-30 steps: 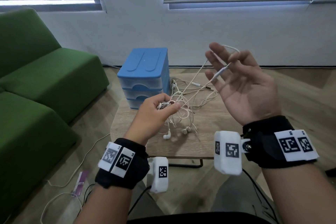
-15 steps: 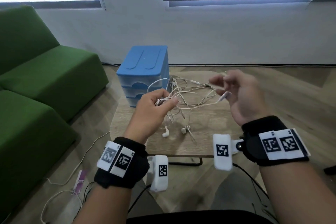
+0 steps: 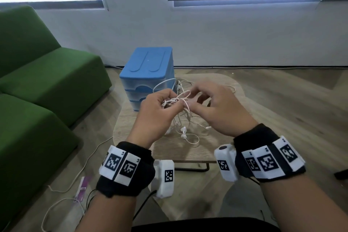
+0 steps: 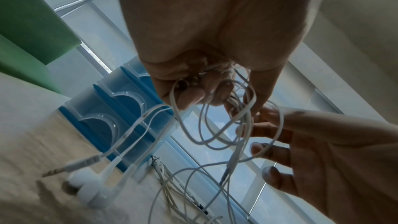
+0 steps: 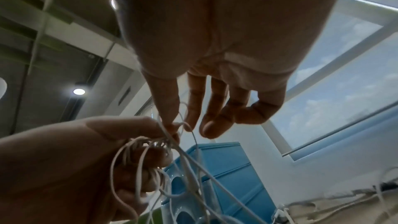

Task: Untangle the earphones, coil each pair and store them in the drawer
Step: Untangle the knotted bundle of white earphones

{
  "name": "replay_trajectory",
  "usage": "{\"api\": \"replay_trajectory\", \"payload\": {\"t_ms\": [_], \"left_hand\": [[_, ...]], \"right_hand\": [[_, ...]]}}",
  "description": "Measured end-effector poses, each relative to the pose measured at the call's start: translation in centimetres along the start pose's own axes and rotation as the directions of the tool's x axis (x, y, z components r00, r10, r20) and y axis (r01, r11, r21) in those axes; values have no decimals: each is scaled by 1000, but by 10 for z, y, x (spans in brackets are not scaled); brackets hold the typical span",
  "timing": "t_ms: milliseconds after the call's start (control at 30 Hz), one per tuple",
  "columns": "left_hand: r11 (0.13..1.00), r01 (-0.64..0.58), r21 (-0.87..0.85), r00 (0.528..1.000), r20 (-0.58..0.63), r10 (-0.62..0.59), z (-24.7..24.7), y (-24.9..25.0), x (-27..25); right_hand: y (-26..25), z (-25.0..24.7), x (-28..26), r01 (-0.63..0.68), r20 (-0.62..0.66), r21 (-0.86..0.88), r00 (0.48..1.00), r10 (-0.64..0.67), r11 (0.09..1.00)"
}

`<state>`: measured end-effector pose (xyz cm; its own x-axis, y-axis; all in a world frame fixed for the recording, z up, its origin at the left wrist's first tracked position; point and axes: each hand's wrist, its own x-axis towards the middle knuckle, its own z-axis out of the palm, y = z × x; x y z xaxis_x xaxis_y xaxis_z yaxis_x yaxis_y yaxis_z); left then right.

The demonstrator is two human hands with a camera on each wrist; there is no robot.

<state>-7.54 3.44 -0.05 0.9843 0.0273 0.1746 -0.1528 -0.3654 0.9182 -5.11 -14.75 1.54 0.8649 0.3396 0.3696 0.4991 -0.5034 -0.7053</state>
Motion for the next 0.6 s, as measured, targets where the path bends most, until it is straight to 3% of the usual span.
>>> {"api": "replay_trajectory", "payload": {"t_ms": [67, 133, 200, 433, 600], "left_hand": [[1000, 3, 16, 1000, -23, -2, -1, 2, 0], [999, 11, 31, 999, -51, -9, -3, 1, -1], [999, 6, 32, 997, -77, -4, -4, 2, -2], [996, -70, -57, 991, -115, 63, -3, 4, -4], [992, -95, -86, 981, -175, 79, -7, 0, -1]], "right_hand": [[-3, 4, 1, -19, -42, 65, 999, 22, 998], [-7, 4, 0, -59, -112, 254, 990, 90, 965], [-10, 4, -1, -48, -128, 301, 988, 90, 953], [0, -4, 2, -90, -86, 148, 991, 104, 985], [13, -22, 1, -85, 98, -197, 990, 106, 977]]}}
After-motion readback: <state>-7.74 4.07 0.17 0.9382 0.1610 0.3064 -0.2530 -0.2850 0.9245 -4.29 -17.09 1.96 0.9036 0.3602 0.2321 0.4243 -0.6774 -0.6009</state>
